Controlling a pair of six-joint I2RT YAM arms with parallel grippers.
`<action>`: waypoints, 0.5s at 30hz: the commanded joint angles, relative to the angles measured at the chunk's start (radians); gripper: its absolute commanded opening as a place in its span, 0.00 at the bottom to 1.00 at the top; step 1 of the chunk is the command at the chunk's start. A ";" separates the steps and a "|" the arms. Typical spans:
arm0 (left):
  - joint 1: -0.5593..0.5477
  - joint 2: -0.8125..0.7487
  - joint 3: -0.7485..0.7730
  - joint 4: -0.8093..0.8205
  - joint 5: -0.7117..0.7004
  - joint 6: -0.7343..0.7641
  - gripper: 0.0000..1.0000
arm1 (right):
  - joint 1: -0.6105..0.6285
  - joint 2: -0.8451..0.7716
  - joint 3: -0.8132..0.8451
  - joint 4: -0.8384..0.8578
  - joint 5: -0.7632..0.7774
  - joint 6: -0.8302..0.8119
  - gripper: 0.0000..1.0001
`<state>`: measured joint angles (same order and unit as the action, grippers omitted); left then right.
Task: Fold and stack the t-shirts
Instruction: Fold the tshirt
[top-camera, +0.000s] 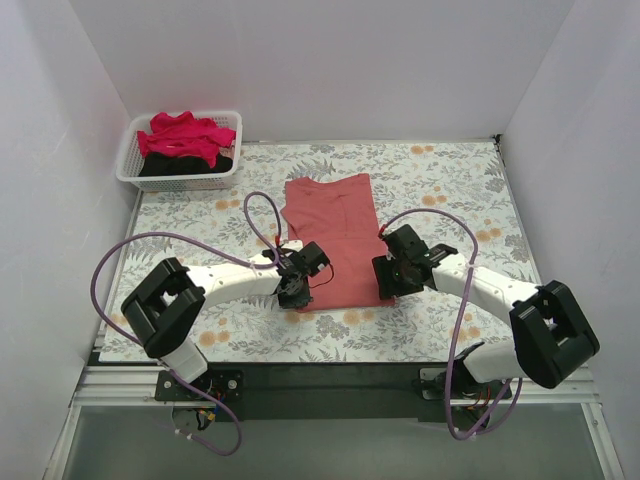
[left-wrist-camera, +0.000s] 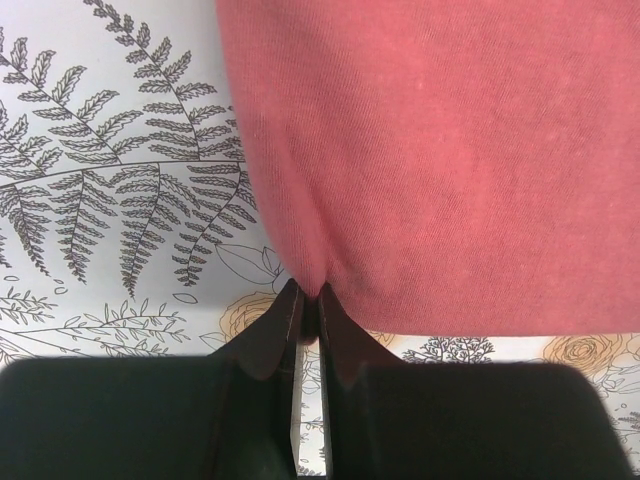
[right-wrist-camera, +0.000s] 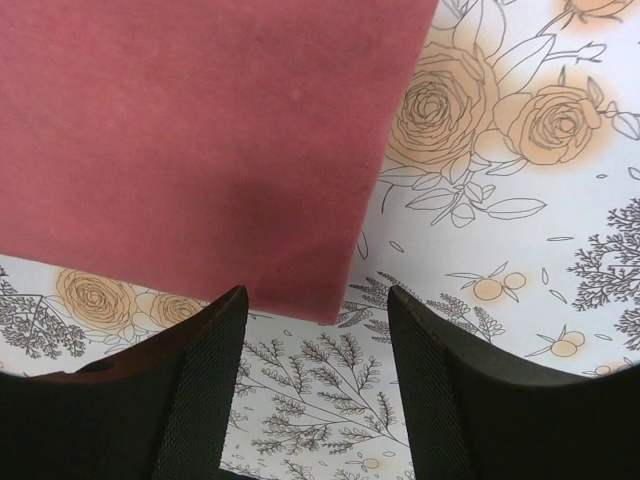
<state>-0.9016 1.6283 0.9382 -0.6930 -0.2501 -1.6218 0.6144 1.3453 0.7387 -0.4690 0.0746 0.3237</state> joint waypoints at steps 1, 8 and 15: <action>-0.011 0.005 -0.055 -0.057 0.009 -0.007 0.00 | 0.013 0.026 0.037 0.010 -0.002 0.020 0.62; -0.011 -0.015 -0.058 -0.059 0.038 -0.001 0.00 | 0.028 0.087 0.019 0.010 -0.015 0.035 0.54; -0.010 -0.074 -0.072 -0.072 0.067 -0.004 0.00 | 0.050 0.204 0.005 -0.017 -0.022 0.055 0.52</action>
<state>-0.9016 1.5944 0.9062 -0.6807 -0.2245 -1.6276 0.6483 1.4662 0.7746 -0.4770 0.0750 0.3454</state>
